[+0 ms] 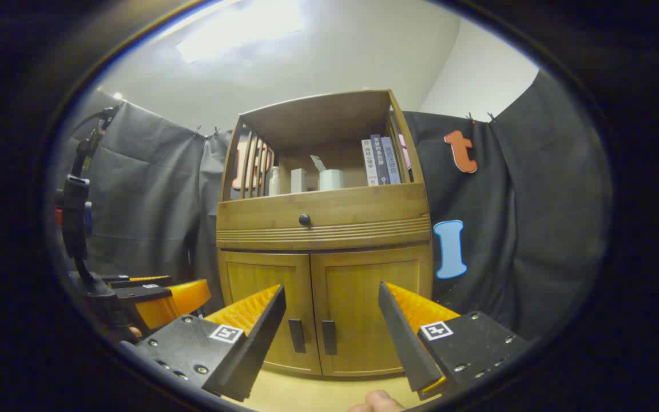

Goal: Open the right door of the double-door shoe cabinet with the right hand, and open the left door with the left hand.

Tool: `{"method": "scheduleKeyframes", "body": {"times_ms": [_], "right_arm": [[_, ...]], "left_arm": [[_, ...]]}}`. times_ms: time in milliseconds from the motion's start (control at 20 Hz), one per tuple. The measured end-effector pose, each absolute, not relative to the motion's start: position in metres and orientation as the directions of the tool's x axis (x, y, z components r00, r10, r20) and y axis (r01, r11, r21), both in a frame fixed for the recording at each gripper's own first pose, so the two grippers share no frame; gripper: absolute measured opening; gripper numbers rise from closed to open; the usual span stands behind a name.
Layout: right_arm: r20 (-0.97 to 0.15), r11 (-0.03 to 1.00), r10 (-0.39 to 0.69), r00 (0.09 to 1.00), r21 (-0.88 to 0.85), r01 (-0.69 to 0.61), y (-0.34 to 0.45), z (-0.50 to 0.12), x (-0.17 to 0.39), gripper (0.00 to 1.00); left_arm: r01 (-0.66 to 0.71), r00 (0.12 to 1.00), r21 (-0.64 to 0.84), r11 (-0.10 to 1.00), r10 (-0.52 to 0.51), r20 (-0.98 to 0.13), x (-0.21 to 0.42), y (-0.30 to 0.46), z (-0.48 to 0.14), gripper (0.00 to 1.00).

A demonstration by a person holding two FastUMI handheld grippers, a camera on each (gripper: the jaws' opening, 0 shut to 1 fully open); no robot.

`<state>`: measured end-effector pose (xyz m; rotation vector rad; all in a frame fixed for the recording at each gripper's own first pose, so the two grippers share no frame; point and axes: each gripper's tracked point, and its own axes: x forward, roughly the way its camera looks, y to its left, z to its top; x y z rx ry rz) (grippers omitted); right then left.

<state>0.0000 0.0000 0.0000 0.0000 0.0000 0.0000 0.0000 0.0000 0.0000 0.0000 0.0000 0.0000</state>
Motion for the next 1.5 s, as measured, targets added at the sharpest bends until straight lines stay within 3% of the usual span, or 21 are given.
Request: {"method": "scheduleKeyframes", "body": {"times_ms": [900, 1500], "right_arm": [[0.007, 1.000, -0.006, 1.000, -0.006, 0.006, -0.009, 0.002, -0.013, 0.94], [-0.135, 0.999, -0.036, 0.990, -0.032, 0.032, -0.018, -0.062, 0.039, 0.96]], "left_arm": [[0.011, 0.999, 0.007, 1.000, -0.011, 0.035, -0.016, -0.015, 0.012, 0.92], [-0.096, 0.995, 0.039, 0.995, 0.095, 0.033, -0.027, 0.026, 0.011, 0.96]]}}
